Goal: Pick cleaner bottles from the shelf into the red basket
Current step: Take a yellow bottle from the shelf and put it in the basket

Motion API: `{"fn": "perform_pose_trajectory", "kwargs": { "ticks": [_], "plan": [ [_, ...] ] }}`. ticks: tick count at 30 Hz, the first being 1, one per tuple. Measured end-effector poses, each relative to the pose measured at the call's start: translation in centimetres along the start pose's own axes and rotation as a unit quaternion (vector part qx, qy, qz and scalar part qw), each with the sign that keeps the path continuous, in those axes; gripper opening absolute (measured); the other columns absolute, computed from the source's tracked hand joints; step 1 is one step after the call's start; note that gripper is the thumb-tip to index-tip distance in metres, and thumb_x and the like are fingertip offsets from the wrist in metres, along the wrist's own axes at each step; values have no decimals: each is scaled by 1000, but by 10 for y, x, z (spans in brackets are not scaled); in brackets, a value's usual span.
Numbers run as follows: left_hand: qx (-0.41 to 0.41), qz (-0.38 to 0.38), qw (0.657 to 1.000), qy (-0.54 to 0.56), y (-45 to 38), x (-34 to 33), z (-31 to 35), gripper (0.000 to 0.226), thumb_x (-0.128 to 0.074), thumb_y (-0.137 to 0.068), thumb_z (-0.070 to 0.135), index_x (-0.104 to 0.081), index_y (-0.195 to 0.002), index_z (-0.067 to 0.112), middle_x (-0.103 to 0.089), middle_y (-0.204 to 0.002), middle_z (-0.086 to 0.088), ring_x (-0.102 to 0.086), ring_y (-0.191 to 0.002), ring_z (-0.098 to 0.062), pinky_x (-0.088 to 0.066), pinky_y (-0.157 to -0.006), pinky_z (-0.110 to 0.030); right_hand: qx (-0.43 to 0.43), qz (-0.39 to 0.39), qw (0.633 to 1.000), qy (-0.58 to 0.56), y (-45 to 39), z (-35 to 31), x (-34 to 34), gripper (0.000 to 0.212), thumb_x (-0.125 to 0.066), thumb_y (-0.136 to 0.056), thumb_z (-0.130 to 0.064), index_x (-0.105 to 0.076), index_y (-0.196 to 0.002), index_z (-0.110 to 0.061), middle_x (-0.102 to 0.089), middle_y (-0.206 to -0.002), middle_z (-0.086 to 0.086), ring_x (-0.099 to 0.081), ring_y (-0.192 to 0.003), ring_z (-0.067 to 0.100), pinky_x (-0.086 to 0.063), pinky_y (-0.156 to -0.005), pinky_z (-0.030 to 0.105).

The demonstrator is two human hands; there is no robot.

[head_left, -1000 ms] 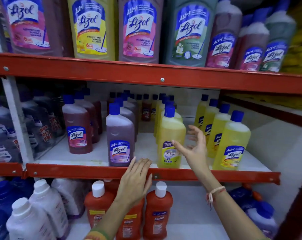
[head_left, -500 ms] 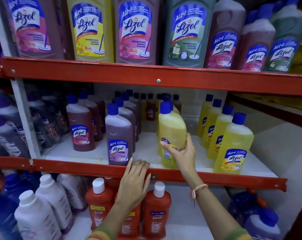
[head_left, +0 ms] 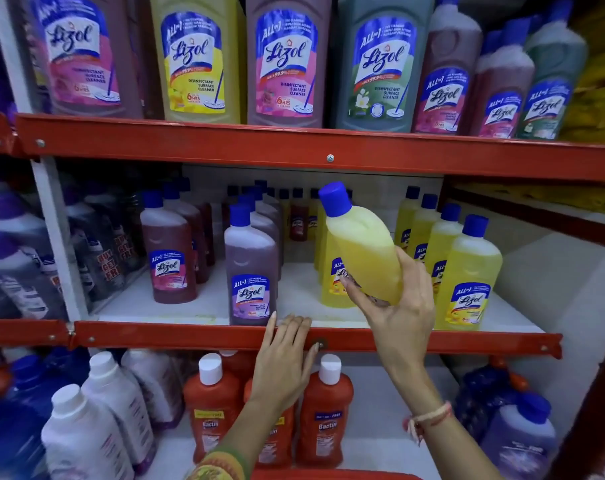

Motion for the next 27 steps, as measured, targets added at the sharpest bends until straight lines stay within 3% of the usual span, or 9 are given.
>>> {"fn": "perform_pose_trajectory", "kwargs": {
  "ticks": [2,5,10,13,18,21,23,25,27],
  "plan": [
    [-2,-2,1000,1,0,1,0,42,-40,-96,40,-48,-129,14,-61,-125,-4,-50,-122,-21,-18,-114,-43,-56,-43,990,-124,-2,-2,4,66,-81,-64,-51,-50,-119,-31,-60,-109,-4,-58,-102,17,-59,-70,44],
    [0,-6,1000,0,0,2,-1,43,-37,-96,41,-49,-128,15,-61,-125,-3,-50,-122,-20,-18,-114,-44,-134,-147,929,-313,-6,-12,9,61,-89,-58,-35,-54,-108,-42,-70,-101,-12,-69,-96,12,-60,-71,27],
    [-12,-29,999,-10,1,1,-3,53,-17,-97,41,-49,-129,13,-60,-124,-6,-50,-122,-23,-22,-112,-46,-239,-342,769,-485,0,-14,7,81,-94,-39,-43,-59,-109,-20,-78,-93,3,-74,-82,19,-59,-67,28],
    [-13,-70,997,-26,1,-1,-5,70,1,-95,47,-47,-132,13,-58,-129,-7,-48,-126,-24,-20,-111,-47,-263,-388,716,-517,10,-15,7,88,-94,-39,-44,-58,-110,-9,-77,-92,7,-74,-80,21,-60,-69,31],
    [-21,-103,994,-26,4,-7,-8,60,-16,-96,50,-34,-143,17,-43,-147,-6,-32,-139,-22,-8,-115,-41,-248,-399,730,-496,15,-17,11,76,-93,-44,-42,-64,-106,-10,-77,-93,7,-73,-81,21,-60,-70,32],
    [17,-101,986,135,-2,11,-5,56,-26,-94,56,-32,-143,30,-37,-151,3,-24,-141,-11,-8,-119,-37,-252,-390,761,-454,19,-16,15,75,-95,-42,-35,-64,-106,-9,-77,-94,9,-73,-83,23,-59,-71,32],
    [93,-66,936,333,-7,43,5,54,-18,-91,64,-42,-134,43,-40,-149,9,-31,-138,-7,-23,-117,-43,-256,-381,779,-427,25,-11,18,72,-94,-44,-22,-63,-108,-8,-77,-96,9,-73,-87,24,-58,-71,31],
    [150,-1,882,446,-6,75,18,48,-15,-87,72,-50,-118,59,-38,-147,18,-31,-137,-4,-31,-113,-45,-263,-367,793,-409,34,-5,19,65,-88,-48,-11,-63,-109,-12,-77,-98,8,-73,-90,22,-58,-71,29],
    [141,41,859,491,-1,100,30,59,-14,-87,73,-57,-118,47,-39,-146,20,-28,-138,-1,-29,-113,-43,-276,-355,805,-388,47,1,18,70,-87,-50,-8,-61,-114,-15,-76,-104,7,-71,-97,22,-58,-75,30]
  ]
}}
Point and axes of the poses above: each hand's wrist, its own y-axis away from the middle knuckle, its own x-axis out of the back of the hand, z = x × y, the point moved 3 cm from there along -y, towards the middle knuckle
